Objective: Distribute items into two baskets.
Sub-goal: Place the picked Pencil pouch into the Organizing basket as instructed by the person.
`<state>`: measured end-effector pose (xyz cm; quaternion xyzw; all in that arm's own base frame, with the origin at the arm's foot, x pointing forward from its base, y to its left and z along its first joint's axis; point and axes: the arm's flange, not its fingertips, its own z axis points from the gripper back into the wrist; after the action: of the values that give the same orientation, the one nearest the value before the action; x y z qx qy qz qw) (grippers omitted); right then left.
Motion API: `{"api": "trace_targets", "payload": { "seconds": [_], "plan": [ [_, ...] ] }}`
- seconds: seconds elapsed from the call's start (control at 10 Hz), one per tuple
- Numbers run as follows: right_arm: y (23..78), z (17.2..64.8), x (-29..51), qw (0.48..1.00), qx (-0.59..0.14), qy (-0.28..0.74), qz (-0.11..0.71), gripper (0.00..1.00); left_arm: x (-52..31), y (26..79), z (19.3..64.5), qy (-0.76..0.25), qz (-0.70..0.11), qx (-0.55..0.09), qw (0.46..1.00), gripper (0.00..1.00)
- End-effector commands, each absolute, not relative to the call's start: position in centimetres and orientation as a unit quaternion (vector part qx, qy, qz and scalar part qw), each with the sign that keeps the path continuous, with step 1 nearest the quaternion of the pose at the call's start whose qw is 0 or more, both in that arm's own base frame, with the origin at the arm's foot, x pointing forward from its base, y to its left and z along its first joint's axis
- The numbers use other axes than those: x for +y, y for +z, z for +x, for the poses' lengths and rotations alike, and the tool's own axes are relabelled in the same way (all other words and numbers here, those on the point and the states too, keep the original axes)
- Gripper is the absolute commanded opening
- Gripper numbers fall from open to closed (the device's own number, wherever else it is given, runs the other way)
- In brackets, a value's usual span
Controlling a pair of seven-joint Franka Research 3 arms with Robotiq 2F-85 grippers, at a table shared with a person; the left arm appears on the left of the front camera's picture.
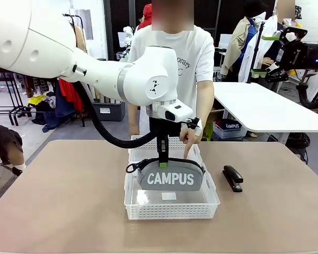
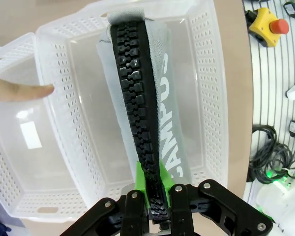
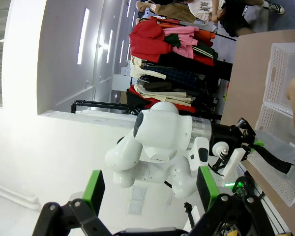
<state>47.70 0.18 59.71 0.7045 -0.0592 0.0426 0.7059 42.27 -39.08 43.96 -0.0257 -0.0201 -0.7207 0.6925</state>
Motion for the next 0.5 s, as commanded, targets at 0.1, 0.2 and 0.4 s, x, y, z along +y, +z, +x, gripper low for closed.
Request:
{"api": "trace_targets", "payload": {
  "seconds": [0.1,0.2,0.4],
  "plan": [
    [59.9,47.7,0.2,0.705,-0.061,0.044,0.705,1.00,-40.3,42.3,42.0,-0.715,-0.026,-0.033,0.698,0.00],
    [59.9,47.7,0.2,0.705,-0.061,0.044,0.705,1.00,-40.3,41.9,42.1,-0.714,-0.025,-0.037,0.699,0.00],
    [59.9,47.7,0.2,0.705,-0.061,0.044,0.705,1.00,-40.5,40.7,42.1,-0.706,-0.022,-0.032,0.707,0.00]
  ]
}}
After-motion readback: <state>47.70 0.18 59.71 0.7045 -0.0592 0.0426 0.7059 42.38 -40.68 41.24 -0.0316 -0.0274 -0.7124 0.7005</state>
